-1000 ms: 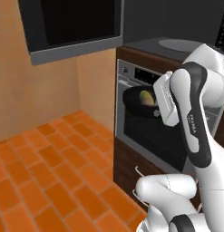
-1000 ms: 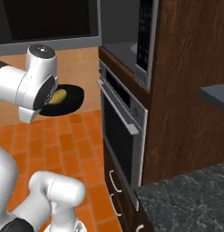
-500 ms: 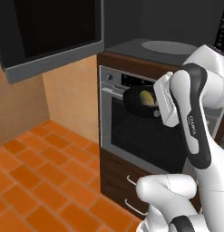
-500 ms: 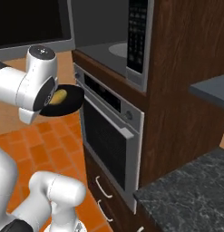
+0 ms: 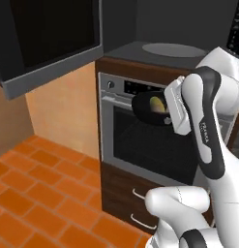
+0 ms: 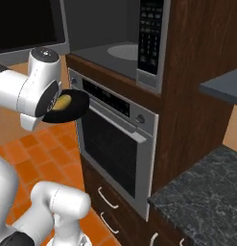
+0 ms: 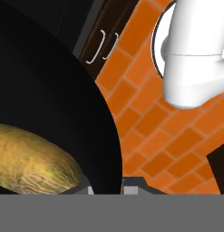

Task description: Pick the cucumber from the sink and place it in the bowl. Then pick the bowl and place it in the microwave. Then close the microwave door and press the start button.

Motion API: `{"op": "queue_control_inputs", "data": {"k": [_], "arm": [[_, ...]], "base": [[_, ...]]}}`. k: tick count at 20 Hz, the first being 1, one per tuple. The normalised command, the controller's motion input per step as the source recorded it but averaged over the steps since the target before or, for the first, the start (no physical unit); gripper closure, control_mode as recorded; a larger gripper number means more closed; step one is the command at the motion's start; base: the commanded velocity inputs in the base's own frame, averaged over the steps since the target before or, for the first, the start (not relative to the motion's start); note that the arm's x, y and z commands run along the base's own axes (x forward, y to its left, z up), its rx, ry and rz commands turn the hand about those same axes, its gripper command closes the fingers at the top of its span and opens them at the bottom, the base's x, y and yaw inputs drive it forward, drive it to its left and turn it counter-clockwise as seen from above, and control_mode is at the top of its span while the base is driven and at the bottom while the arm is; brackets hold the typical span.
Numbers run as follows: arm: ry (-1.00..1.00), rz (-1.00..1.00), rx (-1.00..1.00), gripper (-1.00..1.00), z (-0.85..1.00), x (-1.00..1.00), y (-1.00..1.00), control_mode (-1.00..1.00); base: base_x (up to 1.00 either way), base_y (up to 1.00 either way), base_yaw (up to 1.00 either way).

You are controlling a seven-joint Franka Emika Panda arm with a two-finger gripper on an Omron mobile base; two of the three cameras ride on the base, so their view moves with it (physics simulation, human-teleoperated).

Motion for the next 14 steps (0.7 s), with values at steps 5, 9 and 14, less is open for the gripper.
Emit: {"op": "queue_control_inputs", "data": {"k": [5, 9, 14], "arm": [[0.0, 0.0, 0.0, 1.0, 0.0, 0.0, 0.0, 1.0], [0.0, 0.0, 0.0, 1.0, 0.0, 0.0, 0.0, 1.0], [0.0, 0.0, 0.0, 1.0, 0.0, 0.0, 0.0, 1.0]], "base": [[0.35, 0.77, -0.28], [0.38, 0.23, -0.17], [0.33, -0.02, -0.04]]}}
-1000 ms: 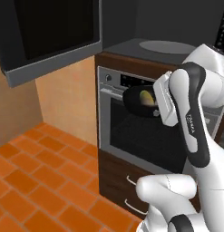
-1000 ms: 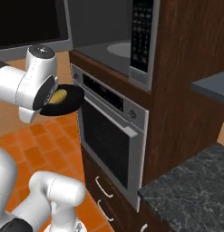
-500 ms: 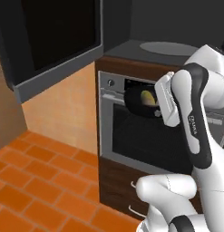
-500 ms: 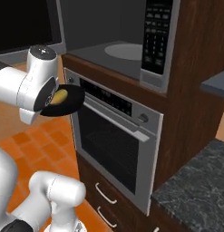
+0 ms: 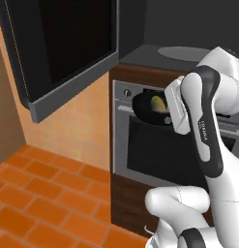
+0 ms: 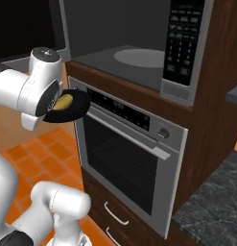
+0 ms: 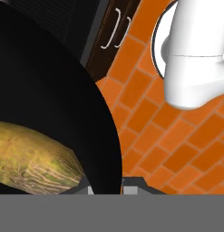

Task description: Pick the cucumber from the sink and place it in the bowl. Then pick the bowl and place it in the microwave. Then close the microwave door and press the start button.

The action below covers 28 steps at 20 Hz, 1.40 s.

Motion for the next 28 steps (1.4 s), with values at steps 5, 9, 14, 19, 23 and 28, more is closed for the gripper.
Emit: {"op": "queue_control_inputs", "data": {"k": [5, 9, 14, 19, 23, 28], "arm": [[0.0, 0.0, 0.0, 1.0, 0.0, 0.0, 0.0, 1.0], [0.0, 0.0, 0.0, 1.0, 0.0, 0.0, 0.0, 1.0], [0.0, 0.0, 0.0, 1.0, 0.0, 0.0, 0.0, 1.0], [-0.03, 0.0, 0.0, 1.0, 0.04, 0.0, 0.02, -1.0], [-0.16, -0.04, 0.0, 1.0, 0.3, -0.06, 0.05, -1.0], [-0.27, -0.16, 0.0, 1.0, 0.43, -0.03, -0.01, -1.0]], "base": [[0.06, -0.15, -0.14], [0.0, 0.06, -0.25], [-0.08, 0.18, -0.12], [-0.12, 0.26, 0.0], [0.0, 0.0, 0.0], [0.0, 0.0, 0.0]]}}
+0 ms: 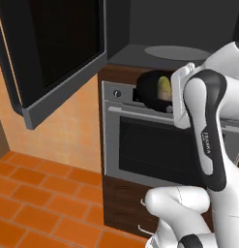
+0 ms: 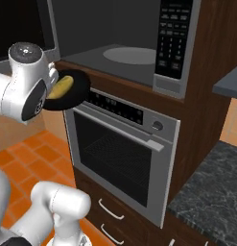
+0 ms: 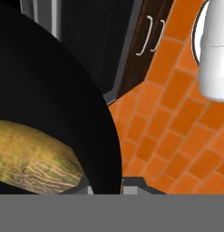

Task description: Pick the cucumber from the sink and place it in the bowl. Then pick the bowl and place it in the microwave. Then close the microwave door and press the start button.

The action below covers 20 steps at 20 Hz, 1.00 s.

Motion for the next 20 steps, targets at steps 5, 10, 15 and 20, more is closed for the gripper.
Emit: {"op": "queue_control_inputs", "data": {"k": [5, 10, 15, 20], "arm": [[-0.16, -0.23, 0.0, 1.0, 0.55, 0.03, -0.26, -1.0], [-0.07, -0.28, 0.0, 1.0, 0.57, 0.26, -0.22, -1.0], [0.01, -0.2, 0.0, 1.0, 0.36, 0.44, -0.28, -1.0], [0.0, -0.07, 0.01, 1.0, 0.25, 0.56, -0.36, -1.0]], "base": [[0.0, 0.0, 0.0], [0.0, 0.0, 0.0], [0.0, 0.0, 0.0], [0.0, 0.0, 0.0]]}}
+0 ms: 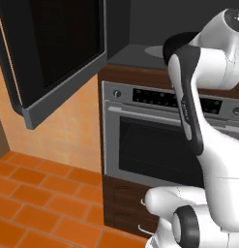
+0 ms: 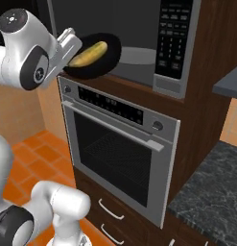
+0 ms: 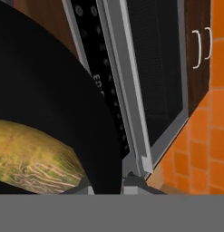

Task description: Pick the cucumber from the sink and place it in the bowl. Then pick the bowl and place it in the microwave. Then close the microwave door and press the start button.

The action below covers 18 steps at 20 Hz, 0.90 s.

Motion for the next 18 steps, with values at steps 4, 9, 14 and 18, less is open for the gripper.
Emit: {"op": "queue_control_inputs", "data": {"k": [4, 9, 14, 18], "arm": [[0.0, -0.09, 0.0, 1.0, 0.19, 0.56, -0.31, -1.0], [0.0, -0.07, 0.0, 1.0, 0.1, 0.7, -0.28, -1.0], [0.01, 0.0, 0.0, 1.0, 0.0, 0.69, -0.27, -1.0], [0.01, 0.0, 0.0, 1.0, 0.0, 0.63, -0.3, -1.0]], "base": [[0.0, 0.0, 0.0], [0.0, 0.0, 0.0], [0.0, 0.0, 0.0], [0.0, 0.0, 0.0]]}}
